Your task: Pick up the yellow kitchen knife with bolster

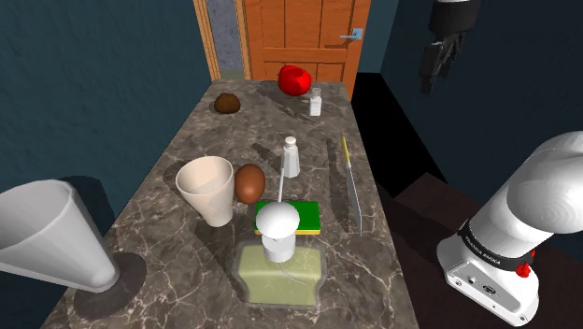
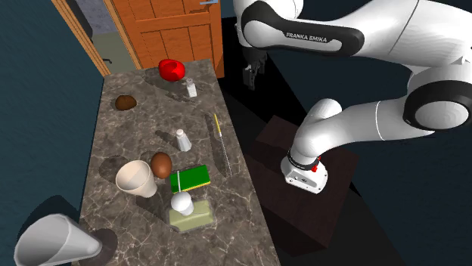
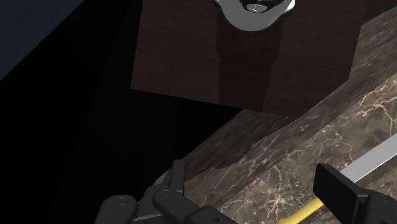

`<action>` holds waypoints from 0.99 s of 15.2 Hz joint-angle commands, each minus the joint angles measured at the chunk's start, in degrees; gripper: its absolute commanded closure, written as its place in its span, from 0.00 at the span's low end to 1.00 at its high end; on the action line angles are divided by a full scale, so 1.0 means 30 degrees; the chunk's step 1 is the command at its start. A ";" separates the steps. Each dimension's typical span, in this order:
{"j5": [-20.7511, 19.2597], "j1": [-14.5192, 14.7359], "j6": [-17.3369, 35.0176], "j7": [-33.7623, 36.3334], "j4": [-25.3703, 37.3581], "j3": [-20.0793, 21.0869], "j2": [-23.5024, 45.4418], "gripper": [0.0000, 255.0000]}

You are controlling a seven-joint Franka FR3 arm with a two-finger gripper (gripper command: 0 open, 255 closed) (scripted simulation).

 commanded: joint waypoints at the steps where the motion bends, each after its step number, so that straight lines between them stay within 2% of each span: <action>1: 0.0000 0.0000 0.0000 0.0000 0.0000 0.0000 0.0000 0.00; 8: 0.3665 -0.0321 0.2194 0.6605 -0.3159 0.2772 -0.1067 0.00; 15: 0.7642 -0.0350 0.5735 1.3054 -0.4913 0.6166 -0.0085 0.00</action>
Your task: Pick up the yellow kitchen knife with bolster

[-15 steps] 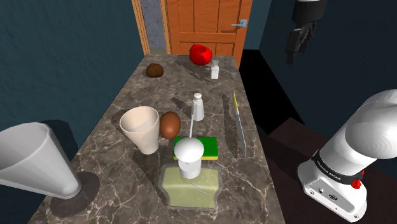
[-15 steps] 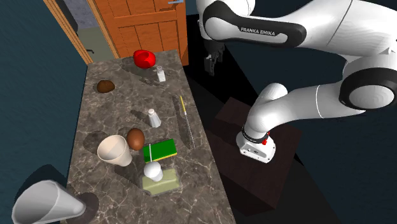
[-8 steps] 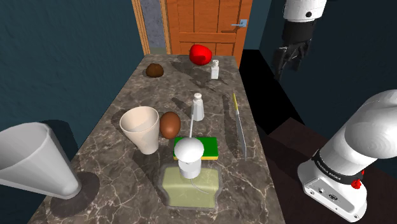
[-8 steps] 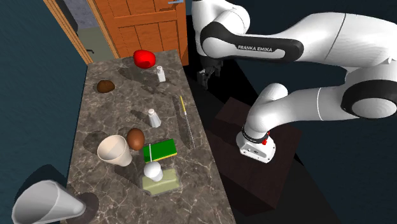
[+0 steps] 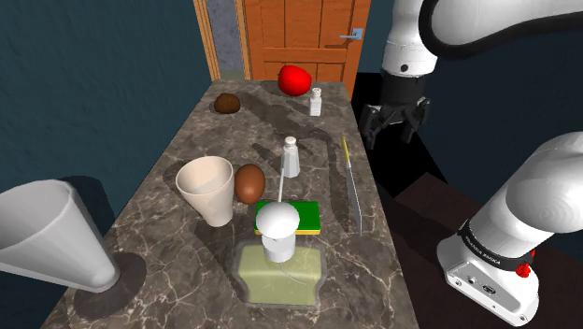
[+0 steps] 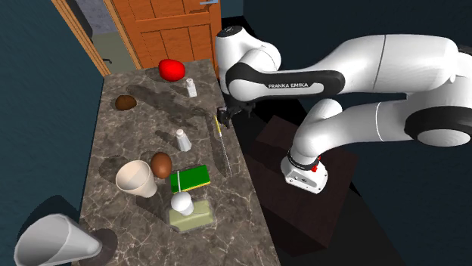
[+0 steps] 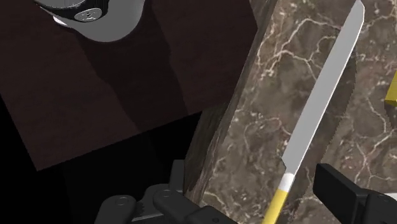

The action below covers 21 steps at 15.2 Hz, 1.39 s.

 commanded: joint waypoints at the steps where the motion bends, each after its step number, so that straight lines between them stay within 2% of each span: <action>1: 0.1094 -0.0081 0.1253 0.1802 -0.0427 0.0956 0.0482 0.00; 6: 0.3468 -0.0535 0.4744 0.6144 -0.0428 0.3723 0.2935 0.00; 14: 0.4159 -0.0569 0.7403 0.6125 -0.1561 0.4686 0.4411 0.00; 16: 0.4158 -0.0567 0.7401 0.6125 -0.1563 0.4685 0.4407 0.00; 17: 0.4167 -0.0552 0.7376 0.6152 -0.1547 0.4695 0.4392 1.00; 21: 0.4163 -0.0557 0.7380 0.6145 -0.1547 0.4692 0.4397 1.00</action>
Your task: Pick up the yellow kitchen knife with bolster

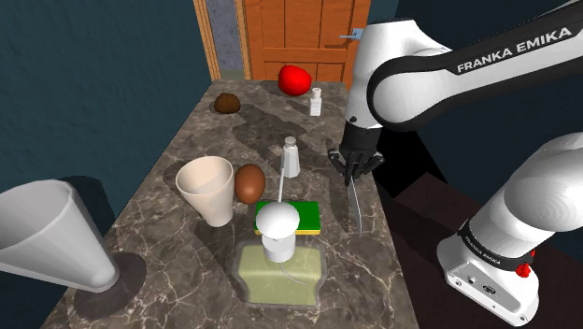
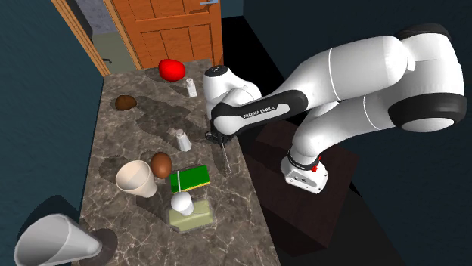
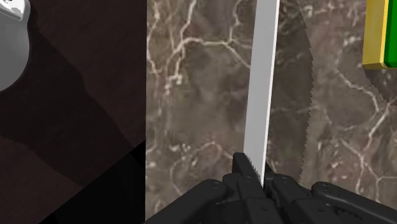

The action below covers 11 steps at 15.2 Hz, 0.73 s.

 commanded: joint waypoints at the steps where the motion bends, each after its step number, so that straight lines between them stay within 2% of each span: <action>1: 0.0001 -0.0001 0.0006 -0.0001 -0.0001 0.0001 0.0004 1.00; 5: -0.0003 -0.0010 0.0030 -0.0020 -0.0017 -0.0005 0.0018 1.00; 11: -0.0467 -0.0011 -0.1940 0.0171 0.0881 -0.0653 -0.1066 1.00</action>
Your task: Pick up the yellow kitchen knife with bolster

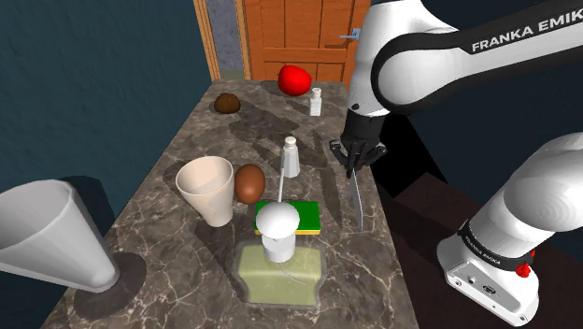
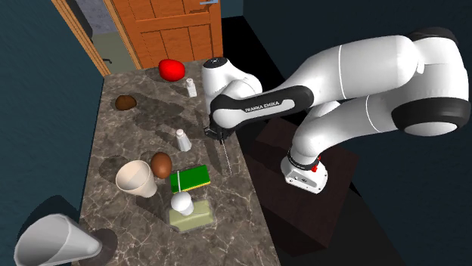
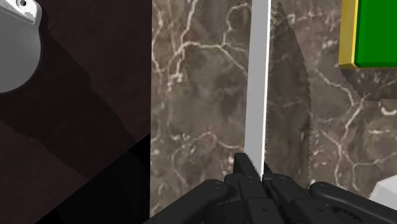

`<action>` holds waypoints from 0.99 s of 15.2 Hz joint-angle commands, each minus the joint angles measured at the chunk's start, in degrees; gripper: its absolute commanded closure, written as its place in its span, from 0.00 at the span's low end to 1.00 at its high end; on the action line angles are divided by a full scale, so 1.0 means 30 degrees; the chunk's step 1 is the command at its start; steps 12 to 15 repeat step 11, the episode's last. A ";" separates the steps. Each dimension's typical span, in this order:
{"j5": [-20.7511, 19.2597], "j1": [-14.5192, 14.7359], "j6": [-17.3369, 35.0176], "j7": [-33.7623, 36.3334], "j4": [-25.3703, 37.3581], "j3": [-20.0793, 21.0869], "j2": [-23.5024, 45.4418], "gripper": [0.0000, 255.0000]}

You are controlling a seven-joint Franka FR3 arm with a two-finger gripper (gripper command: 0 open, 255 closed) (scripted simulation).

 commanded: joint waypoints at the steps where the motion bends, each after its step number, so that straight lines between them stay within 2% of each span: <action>1: -0.0114 0.0044 -0.0649 0.0098 0.0271 -0.0184 -0.0378 1.00; 9: -0.0735 -0.0048 -0.3023 0.0359 0.1731 -0.0960 -0.1303 1.00; 15: -0.0747 -0.0049 -0.3068 0.0364 0.1761 -0.0975 -0.1317 1.00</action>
